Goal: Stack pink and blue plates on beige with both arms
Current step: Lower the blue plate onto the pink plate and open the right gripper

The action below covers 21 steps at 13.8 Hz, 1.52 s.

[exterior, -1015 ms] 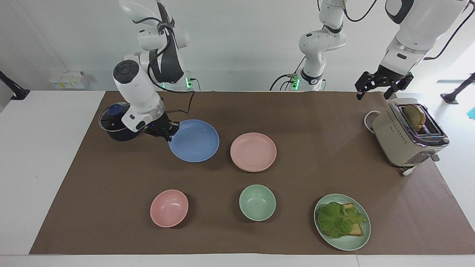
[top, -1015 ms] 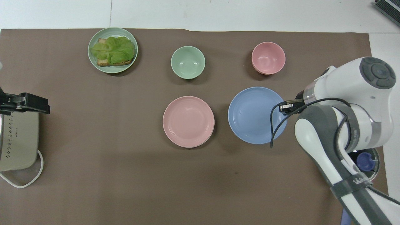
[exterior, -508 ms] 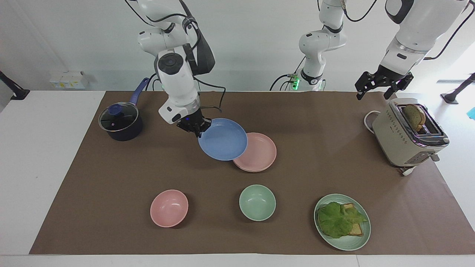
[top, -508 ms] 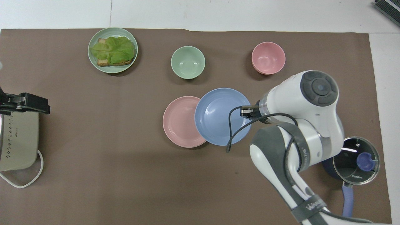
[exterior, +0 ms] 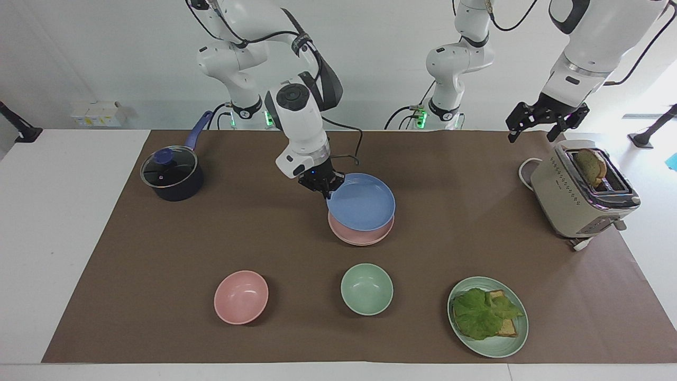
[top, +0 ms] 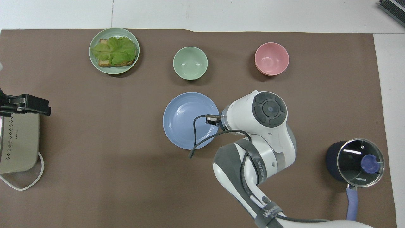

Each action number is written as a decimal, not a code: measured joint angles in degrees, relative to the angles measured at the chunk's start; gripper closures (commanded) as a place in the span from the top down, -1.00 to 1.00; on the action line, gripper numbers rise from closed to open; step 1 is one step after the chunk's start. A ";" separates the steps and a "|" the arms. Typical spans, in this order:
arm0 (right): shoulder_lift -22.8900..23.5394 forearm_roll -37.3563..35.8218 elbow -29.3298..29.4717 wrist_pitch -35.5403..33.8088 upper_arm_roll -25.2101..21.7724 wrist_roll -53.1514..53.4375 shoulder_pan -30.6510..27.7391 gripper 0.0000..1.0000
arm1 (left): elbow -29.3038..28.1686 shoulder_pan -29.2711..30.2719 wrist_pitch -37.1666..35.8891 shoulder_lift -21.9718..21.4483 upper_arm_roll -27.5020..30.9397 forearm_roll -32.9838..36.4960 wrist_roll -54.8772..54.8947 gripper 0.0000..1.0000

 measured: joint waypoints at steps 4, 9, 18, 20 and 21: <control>2.12 0.08 -0.43 0.81 0.02 0.02 0.95 -1.00 | 0.00 0.00 0.00 0.00 0.00 0.00 0.00 1.00; 3.12 0.08 -0.94 1.83 -0.06 -0.51 0.80 -0.92 | 0.00 0.00 0.00 0.00 0.00 0.00 0.00 1.00; 3.40 -0.75 -0.35 2.67 -0.70 -2.61 0.56 1.00 | 0.00 0.00 0.00 -0.01 0.00 0.00 0.01 1.00; 1.78 -3.61 0.19 2.47 -0.87 -3.81 -1.24 1.00 | 0.00 0.00 0.00 -0.01 0.00 0.00 0.01 1.00; 0.51 -5.37 0.37 2.06 -0.94 -4.40 -2.64 1.00 | 0.00 0.00 0.00 -0.01 0.00 0.00 0.01 1.00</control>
